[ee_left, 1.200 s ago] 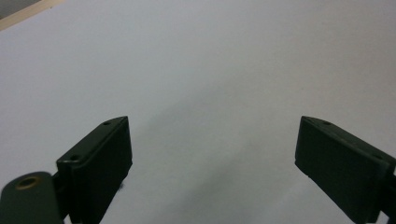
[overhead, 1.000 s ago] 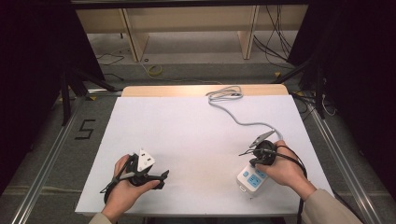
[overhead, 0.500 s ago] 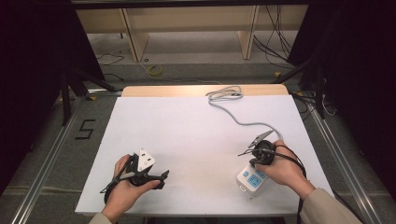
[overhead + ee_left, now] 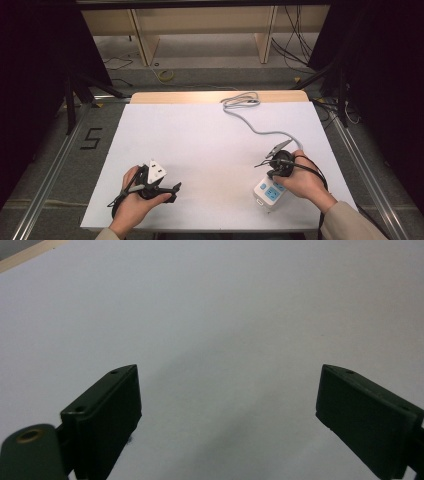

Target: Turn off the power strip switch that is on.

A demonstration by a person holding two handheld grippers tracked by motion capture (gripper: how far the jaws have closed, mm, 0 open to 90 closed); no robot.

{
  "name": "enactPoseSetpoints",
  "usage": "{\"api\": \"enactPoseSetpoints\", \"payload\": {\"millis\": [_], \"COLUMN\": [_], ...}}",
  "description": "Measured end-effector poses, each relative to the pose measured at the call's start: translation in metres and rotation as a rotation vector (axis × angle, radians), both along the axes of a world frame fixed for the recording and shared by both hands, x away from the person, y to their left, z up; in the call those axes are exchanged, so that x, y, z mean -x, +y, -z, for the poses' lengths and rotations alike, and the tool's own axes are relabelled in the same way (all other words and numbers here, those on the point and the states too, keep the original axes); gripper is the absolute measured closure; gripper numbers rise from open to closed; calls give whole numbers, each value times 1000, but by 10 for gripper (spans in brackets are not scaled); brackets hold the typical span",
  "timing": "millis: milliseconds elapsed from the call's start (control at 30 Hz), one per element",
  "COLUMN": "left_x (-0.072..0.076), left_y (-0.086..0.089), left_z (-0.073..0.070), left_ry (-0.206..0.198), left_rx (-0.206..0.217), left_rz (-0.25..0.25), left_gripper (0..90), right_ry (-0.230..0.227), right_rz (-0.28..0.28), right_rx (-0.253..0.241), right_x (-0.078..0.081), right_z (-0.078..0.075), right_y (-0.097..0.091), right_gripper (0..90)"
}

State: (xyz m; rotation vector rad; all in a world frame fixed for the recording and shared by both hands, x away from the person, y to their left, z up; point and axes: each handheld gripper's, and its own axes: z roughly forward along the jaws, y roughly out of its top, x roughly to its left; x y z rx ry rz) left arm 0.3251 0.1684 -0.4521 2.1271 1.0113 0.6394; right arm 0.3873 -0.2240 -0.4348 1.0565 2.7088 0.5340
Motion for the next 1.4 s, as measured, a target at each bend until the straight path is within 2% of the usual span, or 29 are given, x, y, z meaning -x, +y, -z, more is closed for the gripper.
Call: {"api": "enactPoseSetpoints", "payload": {"millis": [1400], "left_x": [0], "left_y": [1], "left_z": [0], "left_ry": [-1], "left_rx": [-1], "left_rz": [1], "left_gripper": [107], "right_ry": [6], "right_rz": [5], "right_rx": [-24], "right_x": [-1], "right_z": [0], "right_y": [-4], "right_gripper": [900]}}
